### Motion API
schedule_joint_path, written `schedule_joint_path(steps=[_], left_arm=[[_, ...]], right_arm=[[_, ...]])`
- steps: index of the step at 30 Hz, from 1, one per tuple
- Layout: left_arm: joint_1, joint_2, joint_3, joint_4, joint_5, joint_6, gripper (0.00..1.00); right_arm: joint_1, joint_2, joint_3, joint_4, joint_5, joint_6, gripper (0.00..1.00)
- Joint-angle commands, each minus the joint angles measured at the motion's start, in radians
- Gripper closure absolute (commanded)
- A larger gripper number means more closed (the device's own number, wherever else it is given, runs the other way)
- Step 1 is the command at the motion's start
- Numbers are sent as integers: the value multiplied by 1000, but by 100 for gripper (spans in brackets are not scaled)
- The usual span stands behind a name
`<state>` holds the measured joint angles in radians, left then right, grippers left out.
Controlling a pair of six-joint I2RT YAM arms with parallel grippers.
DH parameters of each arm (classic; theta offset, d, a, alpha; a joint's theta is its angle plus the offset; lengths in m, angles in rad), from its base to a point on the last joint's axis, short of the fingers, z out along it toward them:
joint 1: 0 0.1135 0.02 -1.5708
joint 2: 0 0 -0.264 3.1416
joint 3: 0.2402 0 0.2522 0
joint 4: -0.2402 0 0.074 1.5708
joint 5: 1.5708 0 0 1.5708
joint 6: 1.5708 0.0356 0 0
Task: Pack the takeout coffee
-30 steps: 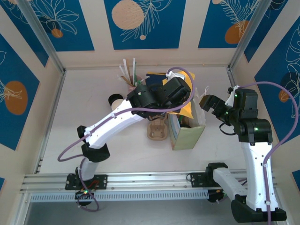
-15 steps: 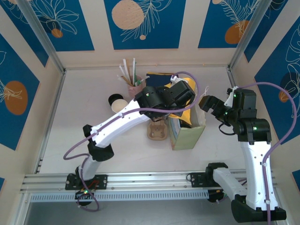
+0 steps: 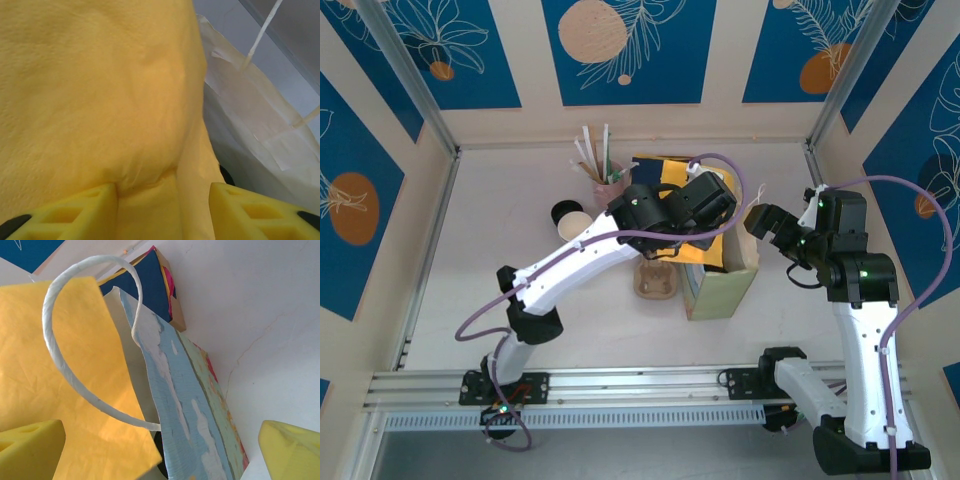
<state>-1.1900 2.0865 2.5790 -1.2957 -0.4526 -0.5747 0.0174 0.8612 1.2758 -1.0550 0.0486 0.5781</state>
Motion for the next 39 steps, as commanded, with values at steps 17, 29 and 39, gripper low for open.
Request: schedule_joint_path(steps=[17,29,39], left_arm=[[-11,-98,18,120,7,37,37],[-5,-113,7,90,-56,55,31],[34,-149,-71,93,-28,44,17]], right_arm=[[-7,16,-13,22,-29,-3,1],[-8,28,-6,28,-36,-10,1],[-9,33,24,14,-43,-15,1]])
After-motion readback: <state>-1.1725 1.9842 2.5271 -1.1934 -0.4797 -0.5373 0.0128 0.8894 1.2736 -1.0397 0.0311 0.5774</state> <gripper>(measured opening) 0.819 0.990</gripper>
